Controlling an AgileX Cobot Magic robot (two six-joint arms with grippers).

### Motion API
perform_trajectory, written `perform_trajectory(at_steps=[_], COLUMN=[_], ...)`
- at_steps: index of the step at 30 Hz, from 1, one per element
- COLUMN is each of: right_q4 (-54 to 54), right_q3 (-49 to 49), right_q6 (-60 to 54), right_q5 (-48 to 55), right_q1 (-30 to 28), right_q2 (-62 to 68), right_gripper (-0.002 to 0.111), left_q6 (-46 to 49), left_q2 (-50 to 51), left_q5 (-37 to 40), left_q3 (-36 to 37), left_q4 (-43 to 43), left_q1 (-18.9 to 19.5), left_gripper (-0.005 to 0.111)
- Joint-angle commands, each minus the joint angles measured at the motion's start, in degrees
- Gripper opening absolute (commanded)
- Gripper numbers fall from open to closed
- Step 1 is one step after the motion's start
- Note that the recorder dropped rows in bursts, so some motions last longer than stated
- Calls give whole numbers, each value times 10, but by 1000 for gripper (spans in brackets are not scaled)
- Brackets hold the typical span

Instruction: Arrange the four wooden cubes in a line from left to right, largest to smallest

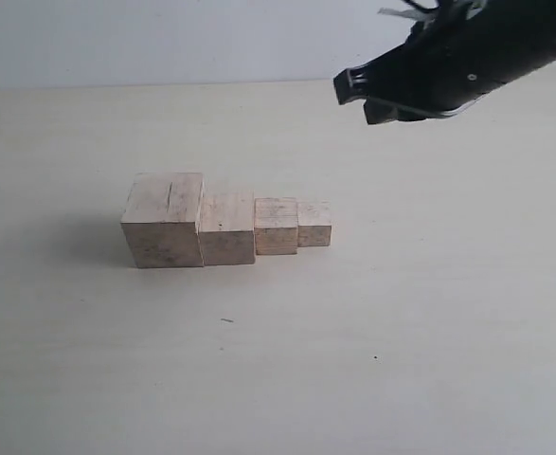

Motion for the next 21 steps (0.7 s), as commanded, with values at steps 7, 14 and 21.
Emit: perform_trajectory(at_steps=[7,14,21], right_q4=[17,17,17], right_q3=[110,110,110], right_q6=[4,4,4], right_q5=[13,51,51], right_q1=[0,0,0], right_q2=[-201,-259,-271], right_gripper=[0,0,0], left_q6=[-4,-4,-4], left_q2=[-3,-3,-3], left_q5=[-7,-7,-7], left_q3=[2,2,2], left_q4=[-1,-1,-1], left_q1=[0,0,0], left_gripper=[0,0,0])
